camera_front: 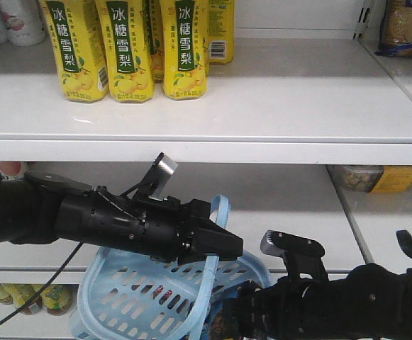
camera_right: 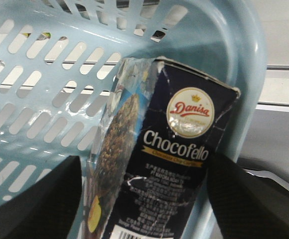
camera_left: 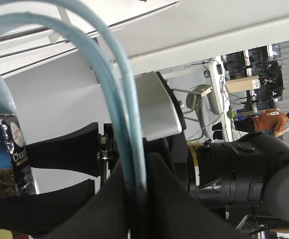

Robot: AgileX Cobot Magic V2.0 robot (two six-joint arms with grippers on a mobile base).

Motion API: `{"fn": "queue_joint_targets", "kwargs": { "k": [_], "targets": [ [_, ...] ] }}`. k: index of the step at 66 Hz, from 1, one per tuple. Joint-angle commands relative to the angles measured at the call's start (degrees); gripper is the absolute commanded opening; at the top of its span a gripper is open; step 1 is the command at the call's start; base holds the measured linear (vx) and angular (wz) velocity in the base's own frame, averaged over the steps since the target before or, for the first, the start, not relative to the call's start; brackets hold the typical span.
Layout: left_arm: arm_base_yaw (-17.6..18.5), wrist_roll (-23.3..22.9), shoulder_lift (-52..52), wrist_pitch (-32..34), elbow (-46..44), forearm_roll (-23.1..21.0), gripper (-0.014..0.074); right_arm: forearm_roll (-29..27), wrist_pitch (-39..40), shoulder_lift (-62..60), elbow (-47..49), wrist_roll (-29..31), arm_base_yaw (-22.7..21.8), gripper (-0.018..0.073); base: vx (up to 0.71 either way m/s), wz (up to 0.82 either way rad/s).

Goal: Left arm holds basket, right arm returns cookies
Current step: 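Close the right gripper on the Chocofello box inside the basket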

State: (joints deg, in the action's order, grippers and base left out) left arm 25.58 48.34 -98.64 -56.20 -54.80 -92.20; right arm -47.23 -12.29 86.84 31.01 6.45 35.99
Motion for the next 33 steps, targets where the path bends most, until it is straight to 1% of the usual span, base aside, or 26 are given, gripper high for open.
{"fn": "queue_joint_targets", "kwargs": {
  "k": [1, 23, 33],
  "targets": [
    [-0.5, 3.4, 3.0, 0.2, -2.0, -6.7, -0.0003, -0.3, -0.6, -0.9, 1.2, 0.6, 0.1, 0.0499, 0.00, 0.00],
    [-0.5, 3.4, 3.0, 0.2, -2.0, -6.7, -0.0003, -3.4, -2.9, -0.9, 1.2, 1.1, 0.1, 0.0499, 0.00, 0.00],
    [-0.5, 3.4, 3.0, 0.2, -2.0, -6.7, -0.0003, -6.9, -3.7, -0.9, 1.2, 2.3, 0.1, 0.0499, 0.00, 0.00]
  ]
}}
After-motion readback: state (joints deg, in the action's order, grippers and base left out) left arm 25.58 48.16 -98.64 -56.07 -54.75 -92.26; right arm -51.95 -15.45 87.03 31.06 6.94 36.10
